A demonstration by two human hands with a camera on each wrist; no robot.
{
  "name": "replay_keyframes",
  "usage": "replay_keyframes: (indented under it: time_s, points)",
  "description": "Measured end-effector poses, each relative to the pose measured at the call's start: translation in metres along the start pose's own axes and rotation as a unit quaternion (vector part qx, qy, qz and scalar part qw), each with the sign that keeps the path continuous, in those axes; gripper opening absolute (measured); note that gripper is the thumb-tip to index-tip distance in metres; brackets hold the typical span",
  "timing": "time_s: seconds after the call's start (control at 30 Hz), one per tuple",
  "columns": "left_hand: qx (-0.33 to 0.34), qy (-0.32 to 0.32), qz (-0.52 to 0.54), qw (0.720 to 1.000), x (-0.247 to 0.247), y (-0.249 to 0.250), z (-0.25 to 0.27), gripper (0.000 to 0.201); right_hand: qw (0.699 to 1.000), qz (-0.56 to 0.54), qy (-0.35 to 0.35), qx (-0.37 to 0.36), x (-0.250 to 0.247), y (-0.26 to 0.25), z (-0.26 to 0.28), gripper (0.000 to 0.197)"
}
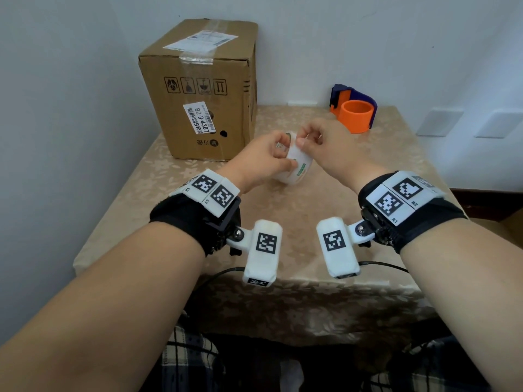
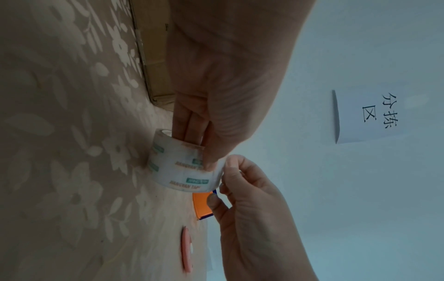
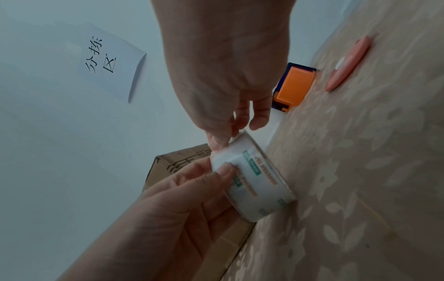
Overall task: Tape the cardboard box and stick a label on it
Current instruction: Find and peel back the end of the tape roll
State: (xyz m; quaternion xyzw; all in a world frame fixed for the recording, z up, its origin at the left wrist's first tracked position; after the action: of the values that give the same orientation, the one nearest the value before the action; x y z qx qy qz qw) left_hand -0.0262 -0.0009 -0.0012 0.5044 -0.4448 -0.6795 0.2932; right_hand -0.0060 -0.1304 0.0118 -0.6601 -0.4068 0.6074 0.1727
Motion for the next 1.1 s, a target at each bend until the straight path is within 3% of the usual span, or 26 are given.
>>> replay_keyframes:
  time_s: [0.07,0.2,0.47,0.63,0.73,0.9,1.0,1.1]
  points:
    - [-0.001,-0.001,0.011,1.000,-0.001,0.000,-0.001,0.039,1.000,0.000,-0.006,0.006,0.001,0.000,0.001,0.011]
    - [-0.003,-0.006,0.011,1.000,-0.003,0.002,-0.003,0.037,1.000,-0.020,-0.010,0.005,0.000,0.000,0.002,0.035]
    - [0.003,-0.021,-0.009,1.000,0.000,0.003,-0.003,0.033,0.996,-0.054,0.062,0.030,-0.006,0.004,-0.001,0.016]
    - [0.009,-0.023,-0.021,0.999,0.001,0.003,-0.001,0.032,0.998,0.016,0.028,0.046,-0.002,0.000,-0.002,0.009]
    - [0.010,-0.021,-0.023,0.999,0.002,0.003,-0.002,0.033,0.996,0.074,-0.008,0.050,0.001,-0.004,-0.002,0.016]
    - [0.009,-0.003,-0.016,1.000,-0.003,0.002,-0.004,0.035,0.996,-0.012,-0.056,0.067,-0.006,-0.002,0.001,0.015]
    - [0.013,-0.003,-0.017,1.000,0.000,0.004,-0.003,0.036,0.994,-0.037,-0.062,0.083,-0.011,0.001,0.003,0.025]
    - [0.017,0.011,-0.037,0.999,0.002,0.005,-0.003,0.035,0.994,-0.057,-0.055,0.079,-0.015,-0.002,0.003,0.024]
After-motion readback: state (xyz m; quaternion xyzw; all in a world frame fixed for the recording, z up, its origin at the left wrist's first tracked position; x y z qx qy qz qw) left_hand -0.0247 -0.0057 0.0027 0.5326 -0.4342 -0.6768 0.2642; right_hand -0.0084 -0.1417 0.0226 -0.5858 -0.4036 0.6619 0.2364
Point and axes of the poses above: each hand's wrist, its own z-axis away from the middle knuckle, its own x-axis out of the palm, y = z × x, the point moved 4 cm from there along -z, towards the middle knuckle, and after that the axes turned 6 degrees about -y, right-handed, at the moved point
